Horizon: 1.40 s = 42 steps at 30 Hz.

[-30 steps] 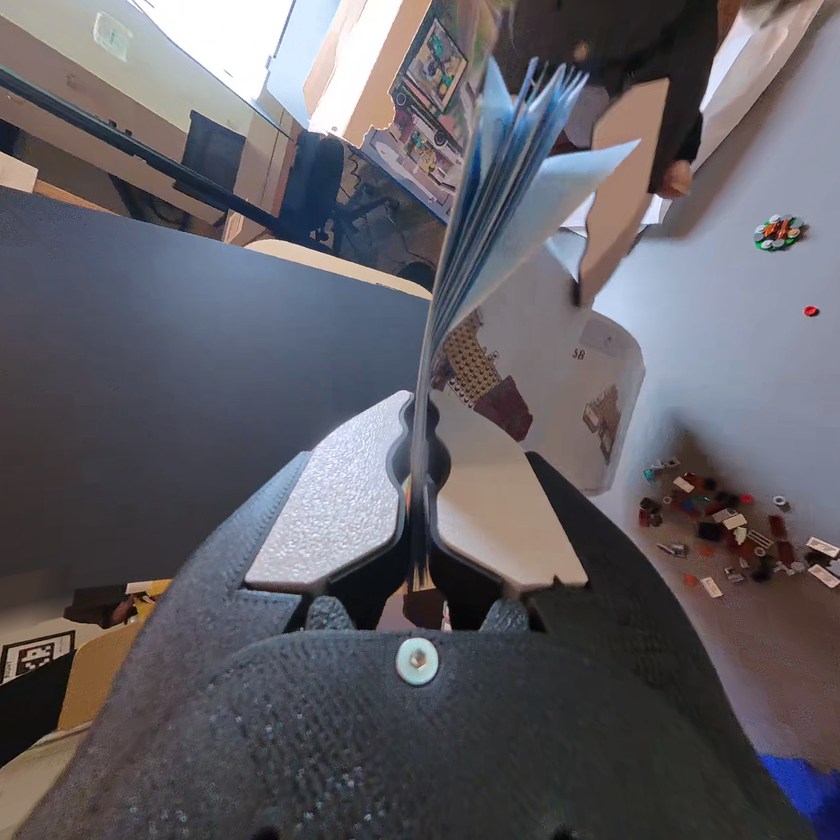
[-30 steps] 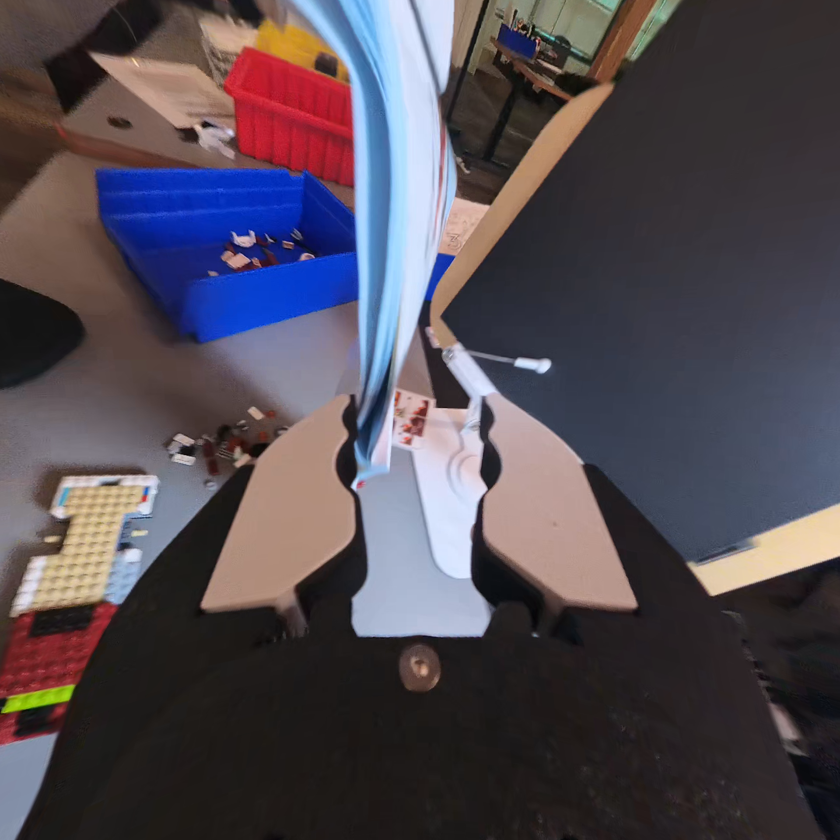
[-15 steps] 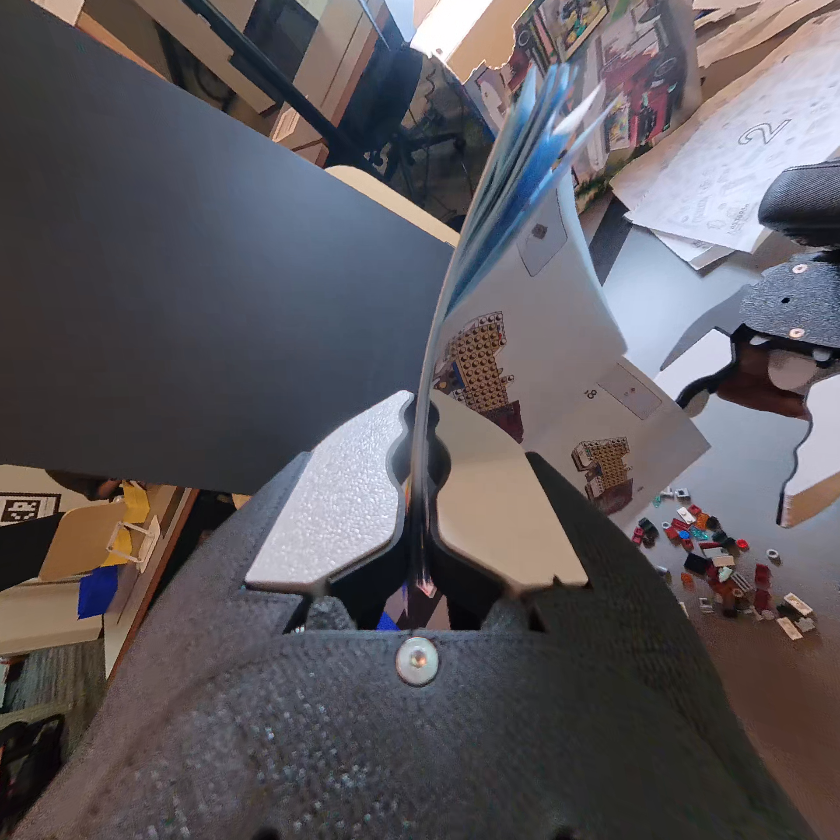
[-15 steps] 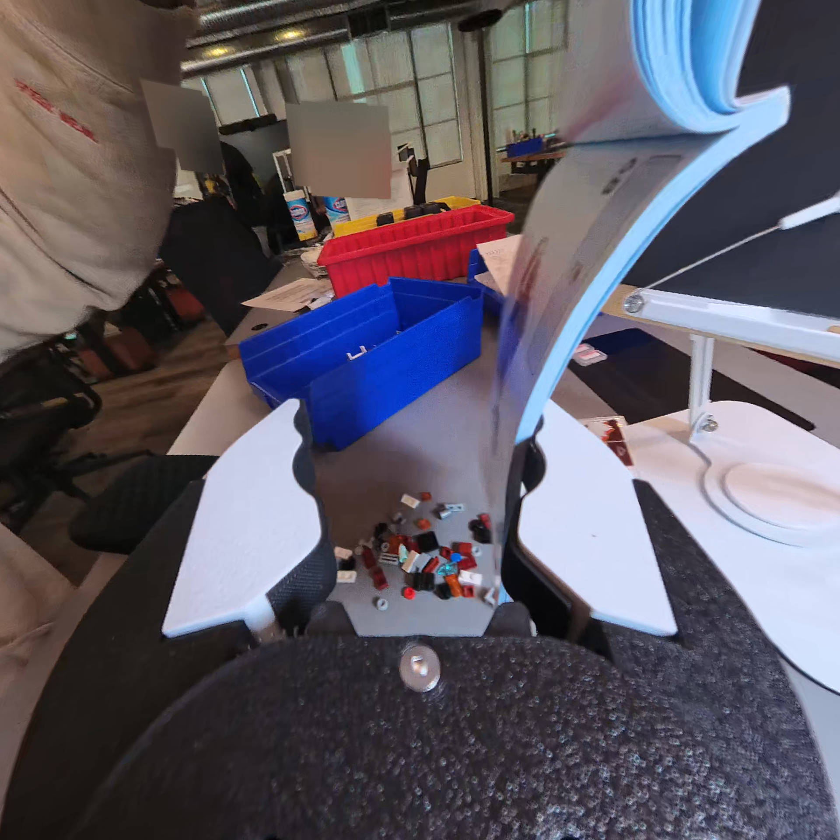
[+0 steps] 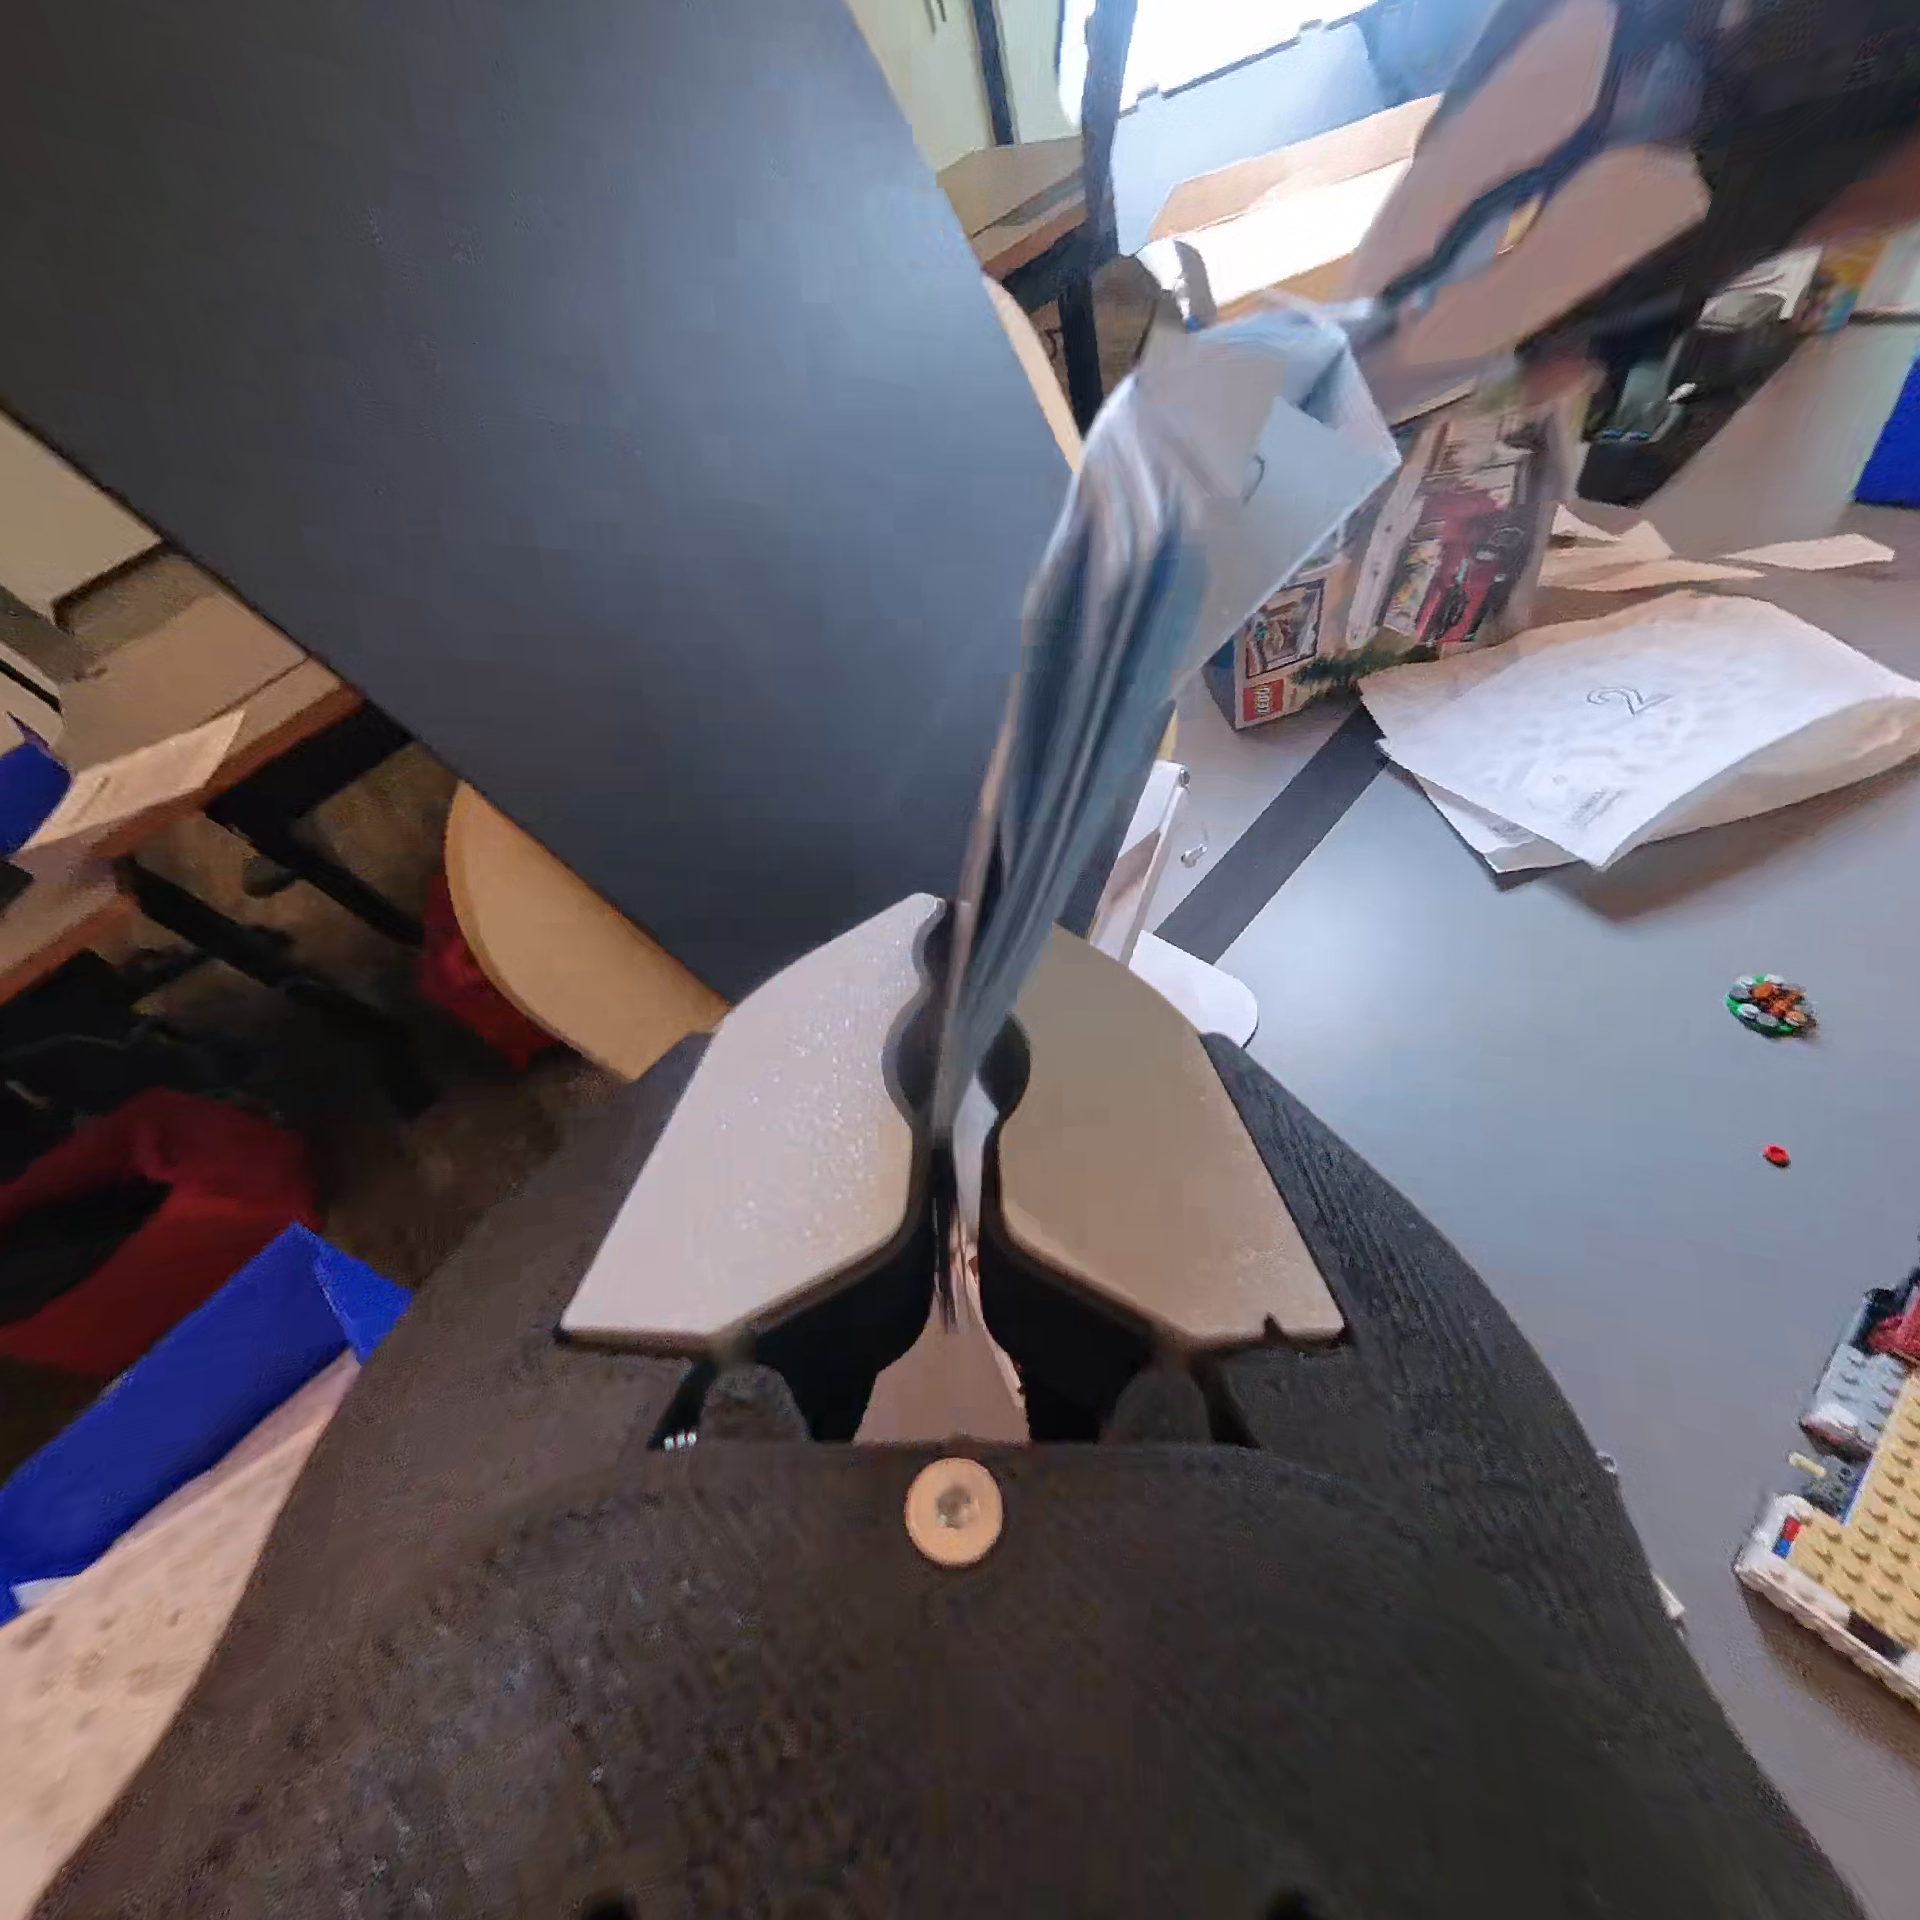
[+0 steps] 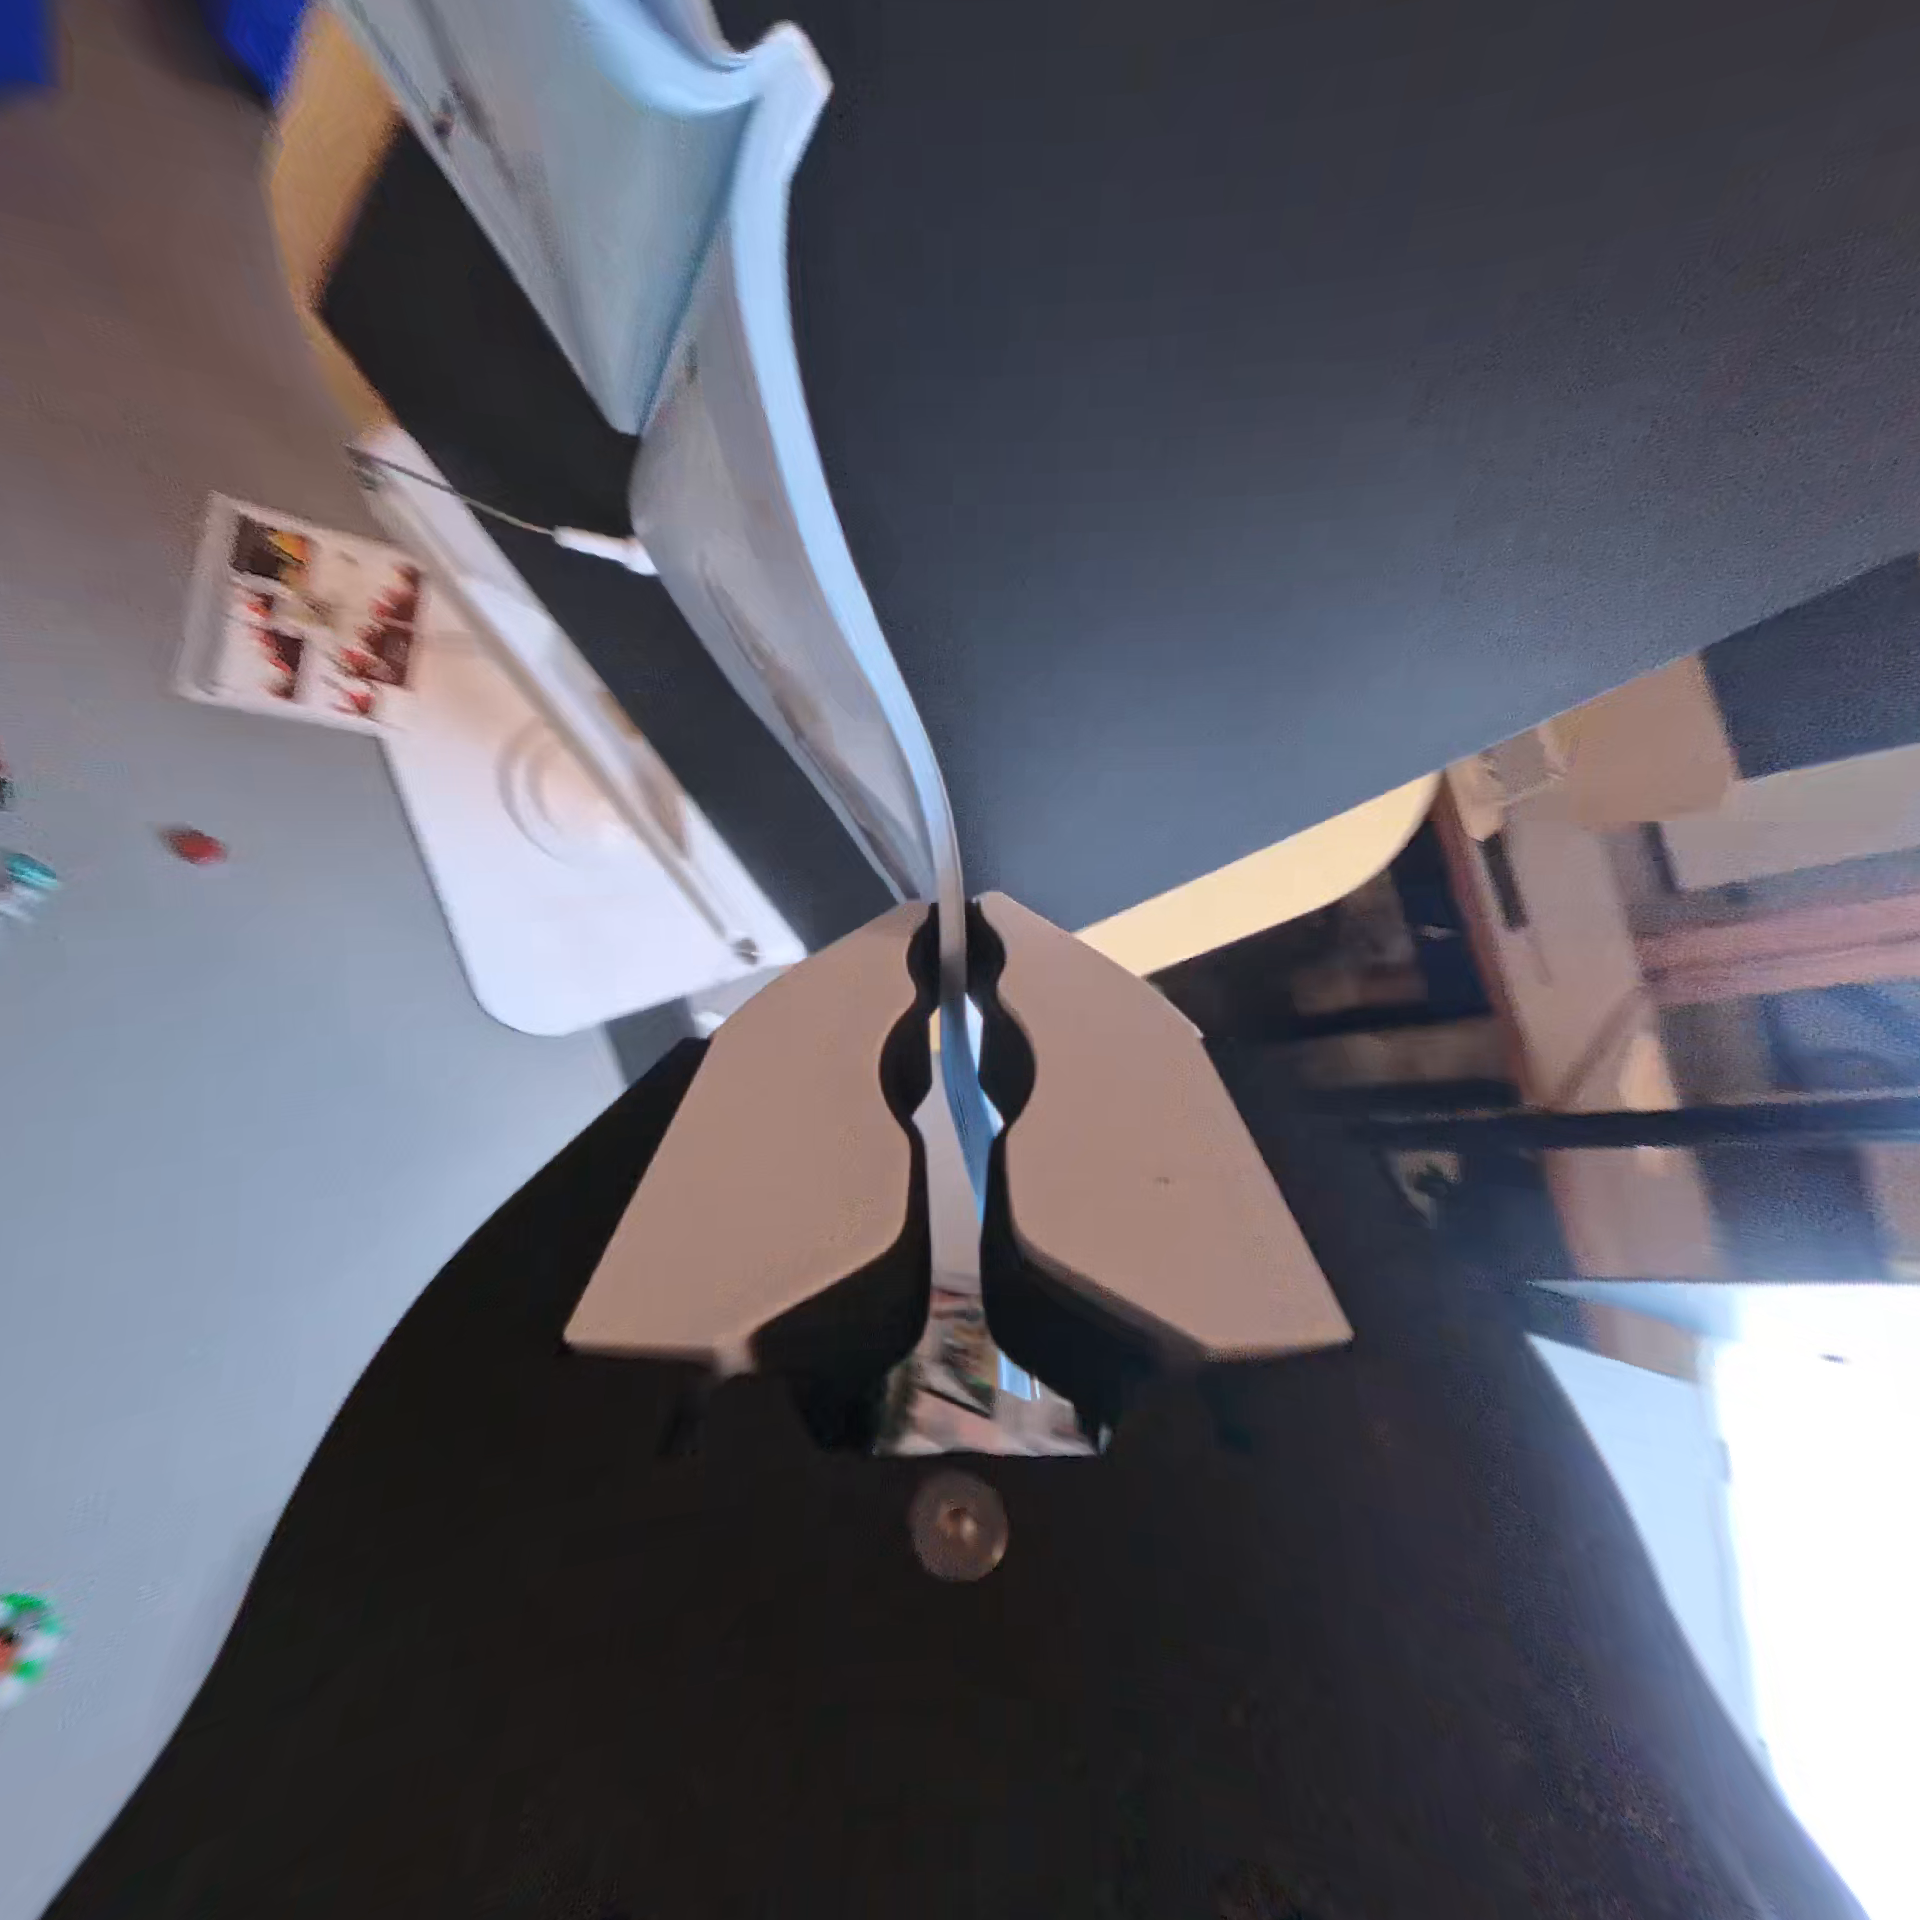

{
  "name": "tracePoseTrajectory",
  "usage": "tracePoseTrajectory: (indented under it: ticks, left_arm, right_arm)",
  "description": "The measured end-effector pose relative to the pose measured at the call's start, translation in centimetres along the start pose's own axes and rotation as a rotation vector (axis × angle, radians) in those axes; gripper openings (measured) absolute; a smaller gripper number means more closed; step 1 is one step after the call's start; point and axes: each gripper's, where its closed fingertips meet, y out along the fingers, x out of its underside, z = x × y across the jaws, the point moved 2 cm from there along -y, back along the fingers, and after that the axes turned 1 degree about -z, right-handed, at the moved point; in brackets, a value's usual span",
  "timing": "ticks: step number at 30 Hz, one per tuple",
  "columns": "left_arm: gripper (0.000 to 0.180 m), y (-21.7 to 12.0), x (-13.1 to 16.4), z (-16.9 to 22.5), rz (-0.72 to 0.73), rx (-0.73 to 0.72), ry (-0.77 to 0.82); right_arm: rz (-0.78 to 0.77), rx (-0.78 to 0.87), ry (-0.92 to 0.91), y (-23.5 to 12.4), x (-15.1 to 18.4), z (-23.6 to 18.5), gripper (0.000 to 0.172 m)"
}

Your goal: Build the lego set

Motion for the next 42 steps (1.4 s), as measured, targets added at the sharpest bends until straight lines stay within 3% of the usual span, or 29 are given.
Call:
tracePoseTrajectory:
  ticks: [4,9,13,15,18,21,24,27,30,32,34,38,42]
  left_arm:
    - [0.002,3.6,4.9,-1.8,-0.047,-0.032,-0.125]
    - [0.002,6.1,10.2,-2.5,-0.120,-0.016,-0.225]
    - [0.002,7.1,11.4,-1.8,-0.125,-0.006,-0.208]
    - [0.002,7.5,11.8,-1.5,-0.137,-0.004,-0.196]
    - [0.002,7.7,11.7,-1.4,-0.123,-0.017,-0.229]
    - [0.002,7.7,11.6,-1.6,-0.105,-0.028,-0.278]
    - [0.002,7.7,11.6,-1.6,-0.101,-0.026,-0.301]
    - [0.002,7.7,11.5,-1.7,-0.098,-0.030,-0.314]
    - [0.002,7.8,11.5,-1.8,-0.098,-0.026,-0.323]
    - [0.002,7.8,11.5,-1.9,-0.101,-0.025,-0.327]
    - [0.002,7.8,11.6,-2.0,-0.092,-0.020,-0.344]
    - [0.002,7.5,12.1,-2.2,-0.073,-0.017,-0.367]
    - [0.002,7.4,12.2,-2.0,-0.027,-0.012,-0.357]
  right_arm:
    - [-0.235,0.054,-0.153,4.4,-2.7,3.6,0.004]
    - [-0.451,0.076,-0.333,10.0,-1.0,2.0,0.014]
    - [-0.440,0.179,-0.373,10.8,-0.2,1.9,0.022]
    - [-0.425,0.254,-0.373,10.3,0.0,2.0,0.036]
    - [-0.252,0.404,-0.297,8.5,-1.0,1.4,0.031]
    - [-0.070,0.452,-0.173,6.6,-1.0,-1.5,0.034]
    - [0.102,0.397,-0.050,5.4,-1.3,-5.8,0.034]
    - [0.227,0.215,0.031,5.9,-2.4,-11.9,0.031]
    - [0.152,0.187,-0.068,8.9,-1.4,-15.6,0.024]
    - [0.040,0.246,-0.120,11.2,0.7,-14.5,0.022]
    - [0.027,0.238,-0.063,12.0,1.8,-12.6,0.006]
    - [-0.081,0.256,-0.024,12.0,4.2,-7.6,0.009]
    - [-0.062,0.262,-0.016,12.5,4.7,-5.7,0.018]
